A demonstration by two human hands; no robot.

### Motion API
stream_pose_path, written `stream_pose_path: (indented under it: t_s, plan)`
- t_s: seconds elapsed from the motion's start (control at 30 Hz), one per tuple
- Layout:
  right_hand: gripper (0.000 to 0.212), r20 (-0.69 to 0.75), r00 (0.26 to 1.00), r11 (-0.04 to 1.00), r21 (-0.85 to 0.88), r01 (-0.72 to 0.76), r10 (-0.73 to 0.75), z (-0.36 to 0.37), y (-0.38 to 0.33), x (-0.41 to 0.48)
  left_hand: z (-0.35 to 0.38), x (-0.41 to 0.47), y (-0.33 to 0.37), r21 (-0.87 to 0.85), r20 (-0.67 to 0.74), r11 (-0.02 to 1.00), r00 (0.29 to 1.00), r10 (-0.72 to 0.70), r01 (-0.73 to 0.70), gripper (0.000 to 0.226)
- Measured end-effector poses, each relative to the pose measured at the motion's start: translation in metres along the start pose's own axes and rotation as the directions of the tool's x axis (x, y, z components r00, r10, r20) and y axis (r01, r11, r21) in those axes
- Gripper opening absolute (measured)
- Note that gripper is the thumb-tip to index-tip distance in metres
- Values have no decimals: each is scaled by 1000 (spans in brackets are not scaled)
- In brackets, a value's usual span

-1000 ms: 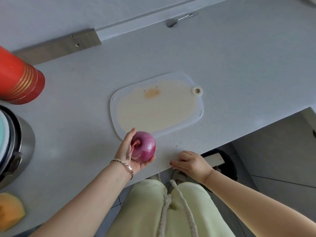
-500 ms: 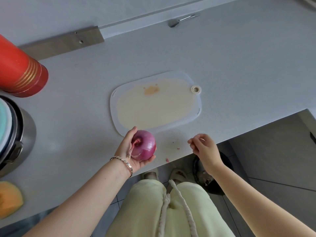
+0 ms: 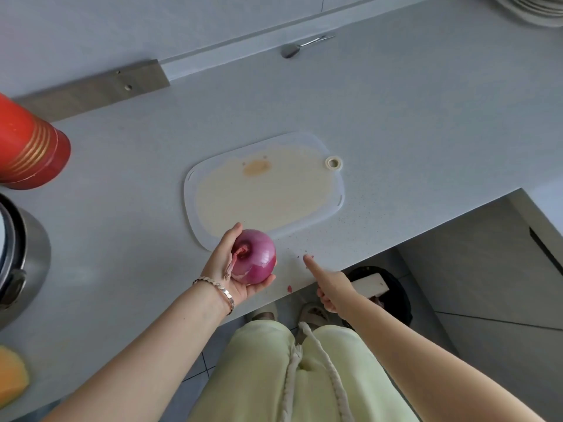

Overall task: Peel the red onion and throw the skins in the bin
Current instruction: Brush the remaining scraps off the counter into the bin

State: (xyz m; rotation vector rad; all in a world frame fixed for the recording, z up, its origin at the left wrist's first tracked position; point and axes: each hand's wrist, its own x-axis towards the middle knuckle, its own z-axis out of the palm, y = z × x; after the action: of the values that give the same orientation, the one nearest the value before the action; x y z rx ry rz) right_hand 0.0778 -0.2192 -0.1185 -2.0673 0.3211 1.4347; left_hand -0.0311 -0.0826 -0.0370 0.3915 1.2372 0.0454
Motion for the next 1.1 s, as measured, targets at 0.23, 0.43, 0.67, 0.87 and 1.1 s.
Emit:
stream_pose_path:
  t_s: [0.23,0.43,0.67,0.87,1.1]
  plan:
    - [43,-44,973,974,17,227,-226,3,20,4,-3,0,-2,22,-1,1000,1000,-5,5,40]
    - [28,90,940,938,-77,337,-330,-8,27,0,-1,1,-2,37,18,999,1000,-9,9,39]
    - [44,260,934,935,-190,300,-247,16,29,-10,-1,-1,0,47,23,999,1000,6,-7,37]
    - [52,102,957,943,-166,287,-273,35,23,-6,-6,-4,0,46,27,999,1000,-11,10,39]
    - [33,178,956,971,94,220,-234,6,27,-13,-11,-5,1,43,36,999,999,-10,9,37]
